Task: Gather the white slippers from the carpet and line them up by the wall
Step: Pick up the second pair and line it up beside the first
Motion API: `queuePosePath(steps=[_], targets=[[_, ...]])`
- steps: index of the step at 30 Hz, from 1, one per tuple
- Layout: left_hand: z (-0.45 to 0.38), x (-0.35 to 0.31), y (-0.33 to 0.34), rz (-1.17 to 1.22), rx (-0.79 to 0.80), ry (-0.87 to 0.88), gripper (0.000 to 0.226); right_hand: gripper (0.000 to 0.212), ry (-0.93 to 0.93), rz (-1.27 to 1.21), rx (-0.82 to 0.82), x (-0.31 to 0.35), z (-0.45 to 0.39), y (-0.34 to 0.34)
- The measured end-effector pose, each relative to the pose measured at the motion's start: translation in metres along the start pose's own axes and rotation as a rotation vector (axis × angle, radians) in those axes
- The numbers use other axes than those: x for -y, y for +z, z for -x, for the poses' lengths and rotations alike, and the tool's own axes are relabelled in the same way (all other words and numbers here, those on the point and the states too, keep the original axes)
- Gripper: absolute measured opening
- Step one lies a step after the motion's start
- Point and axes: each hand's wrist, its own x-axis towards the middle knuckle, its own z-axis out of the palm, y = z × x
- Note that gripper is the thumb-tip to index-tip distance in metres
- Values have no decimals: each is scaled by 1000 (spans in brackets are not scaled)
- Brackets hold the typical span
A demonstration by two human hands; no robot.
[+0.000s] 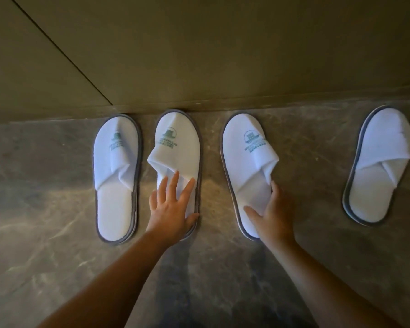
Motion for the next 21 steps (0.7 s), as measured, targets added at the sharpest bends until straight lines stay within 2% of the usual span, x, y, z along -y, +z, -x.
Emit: queuePosePath(steps=[4,21], targets=[[-2,2,7,15,19,12,77,103,19,188,60,4,15,20],[-4,1,7,-11,49,7,80,99,5,182,-3,16,8,33]])
